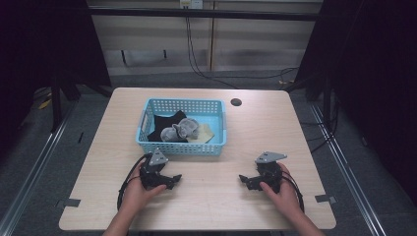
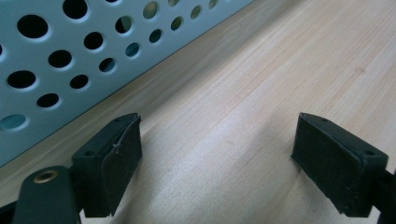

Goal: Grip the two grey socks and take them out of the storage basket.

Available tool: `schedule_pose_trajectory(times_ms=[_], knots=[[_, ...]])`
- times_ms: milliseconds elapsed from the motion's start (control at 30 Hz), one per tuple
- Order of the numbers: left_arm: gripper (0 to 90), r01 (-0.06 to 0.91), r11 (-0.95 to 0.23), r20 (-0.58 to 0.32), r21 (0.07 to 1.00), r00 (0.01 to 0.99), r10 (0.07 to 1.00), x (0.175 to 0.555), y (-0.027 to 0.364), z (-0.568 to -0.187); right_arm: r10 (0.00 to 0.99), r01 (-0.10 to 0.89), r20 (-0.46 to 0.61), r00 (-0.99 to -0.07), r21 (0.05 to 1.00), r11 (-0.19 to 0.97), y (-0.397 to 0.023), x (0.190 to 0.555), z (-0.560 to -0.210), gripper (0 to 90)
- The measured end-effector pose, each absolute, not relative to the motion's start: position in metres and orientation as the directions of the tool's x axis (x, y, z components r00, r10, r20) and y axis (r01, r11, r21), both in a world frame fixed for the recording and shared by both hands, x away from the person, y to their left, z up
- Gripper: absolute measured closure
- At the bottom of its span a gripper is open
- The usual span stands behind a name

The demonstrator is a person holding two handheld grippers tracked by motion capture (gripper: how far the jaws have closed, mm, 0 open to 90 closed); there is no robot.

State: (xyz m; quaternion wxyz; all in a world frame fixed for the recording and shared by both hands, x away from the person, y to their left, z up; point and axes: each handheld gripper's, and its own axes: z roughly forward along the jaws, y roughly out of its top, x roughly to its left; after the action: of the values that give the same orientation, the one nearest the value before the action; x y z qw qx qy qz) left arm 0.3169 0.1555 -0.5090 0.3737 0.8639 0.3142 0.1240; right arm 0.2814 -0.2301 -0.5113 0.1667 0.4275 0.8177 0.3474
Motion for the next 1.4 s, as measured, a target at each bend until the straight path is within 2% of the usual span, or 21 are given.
schedule_pose_trajectory(times_ms=[233,333,400,467,667,867,1067,1400], knots=[[15.3,0.46,-0.536,-0.023,0.708,0.774,0.633,0.318,0.155,-0.507,0.814,0.583,0.027,-0.58,0.712,0.392,-0.23,0.282,-0.511,11.0],[16.6,0.501,-0.558,-0.034,0.662,0.763,0.645,0.318,0.153,-0.501,0.813,0.58,0.025,-0.582,0.713,0.393,-0.23,0.282,-0.512,11.0],[22.4,0.582,-0.546,-0.108,0.603,0.737,0.667,0.321,0.154,-0.491,0.813,0.579,0.026,-0.582,0.715,0.392,-0.23,0.282,-0.512,11.0],[23.2,0.611,-0.531,-0.138,0.587,0.721,0.679,0.323,0.155,-0.485,0.814,0.582,0.028,-0.58,0.713,0.391,-0.23,0.282,-0.512,11.0],[23.3,0.674,-0.571,-0.171,0.469,0.703,0.69,0.329,0.159,-0.465,0.814,0.582,0.027,-0.58,0.713,0.391,-0.23,0.282,-0.512,11.0],[23.2,0.693,-0.6,-0.184,0.4,0.702,0.689,0.337,0.158,-0.452,0.814,0.583,0.027,-0.58,0.712,0.392,-0.23,0.281,-0.511,11.0],[23.2,0.702,-0.609,-0.188,0.369,0.698,0.691,0.348,0.156,-0.434,0.814,0.582,0.027,-0.58,0.712,0.392,-0.23,0.282,-0.511,11.0],[23.3,0.699,-0.614,-0.195,0.368,0.703,0.684,0.368,0.146,-0.401,0.813,0.579,0.023,-0.581,0.714,0.394,-0.23,0.282,-0.512,11.0]])
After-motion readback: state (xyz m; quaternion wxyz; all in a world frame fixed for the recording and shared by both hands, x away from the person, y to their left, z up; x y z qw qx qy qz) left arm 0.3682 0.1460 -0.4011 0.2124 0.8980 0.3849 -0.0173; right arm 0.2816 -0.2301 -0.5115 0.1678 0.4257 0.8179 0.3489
